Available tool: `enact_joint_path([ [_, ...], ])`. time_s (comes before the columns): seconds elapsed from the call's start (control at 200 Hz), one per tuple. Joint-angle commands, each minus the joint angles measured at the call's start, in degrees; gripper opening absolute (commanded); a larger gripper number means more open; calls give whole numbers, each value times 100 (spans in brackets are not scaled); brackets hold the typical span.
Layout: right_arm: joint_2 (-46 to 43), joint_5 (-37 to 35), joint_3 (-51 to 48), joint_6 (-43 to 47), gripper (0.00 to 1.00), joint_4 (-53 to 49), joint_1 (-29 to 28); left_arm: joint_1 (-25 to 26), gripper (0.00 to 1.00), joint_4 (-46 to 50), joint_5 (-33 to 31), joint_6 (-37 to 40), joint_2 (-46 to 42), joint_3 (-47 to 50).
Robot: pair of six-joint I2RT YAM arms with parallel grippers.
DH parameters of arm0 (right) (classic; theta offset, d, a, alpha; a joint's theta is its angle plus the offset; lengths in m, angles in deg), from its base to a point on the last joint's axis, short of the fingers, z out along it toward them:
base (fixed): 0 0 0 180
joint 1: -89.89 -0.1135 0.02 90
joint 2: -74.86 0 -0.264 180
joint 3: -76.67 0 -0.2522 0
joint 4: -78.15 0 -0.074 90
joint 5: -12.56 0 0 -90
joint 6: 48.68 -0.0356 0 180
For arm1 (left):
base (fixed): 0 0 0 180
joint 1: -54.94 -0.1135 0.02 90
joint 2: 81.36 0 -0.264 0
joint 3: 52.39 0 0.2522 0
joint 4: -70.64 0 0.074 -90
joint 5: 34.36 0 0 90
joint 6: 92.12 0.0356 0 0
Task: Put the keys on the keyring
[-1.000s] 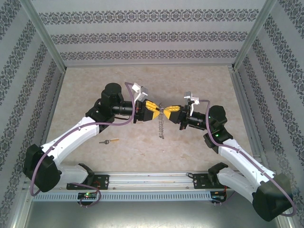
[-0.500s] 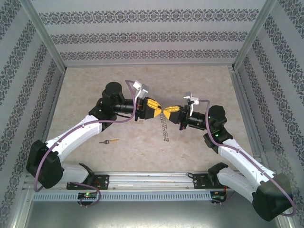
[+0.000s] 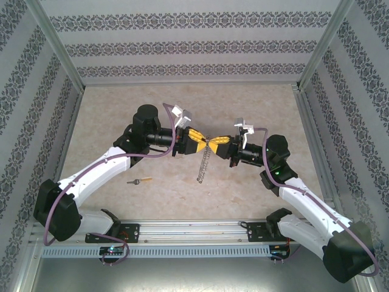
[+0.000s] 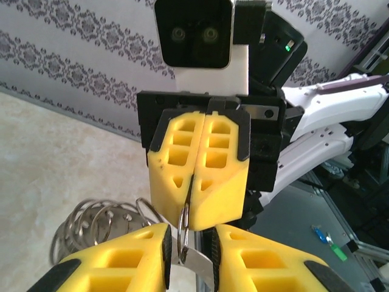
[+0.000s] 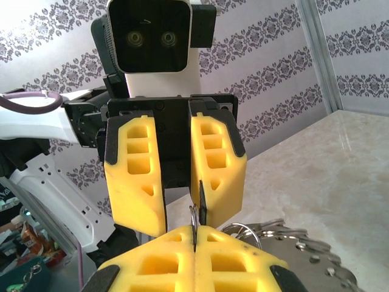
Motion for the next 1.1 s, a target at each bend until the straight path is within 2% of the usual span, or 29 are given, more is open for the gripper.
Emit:
enact_joint_path([
  [0.0,5,224,94,87,0,102,25,60,26,628,48,529,19,-317],
  [0.465,7,468,199,220,0,-207,26,73,26,1452,80,1044,133,-703],
  [0.974,3,477,209,252,0,-231,35,138,26,1785,56,1286,266,-817],
  [1.094,5,476,209,246,0,-233,35,163,20,1787,88,1308,280,-837],
])
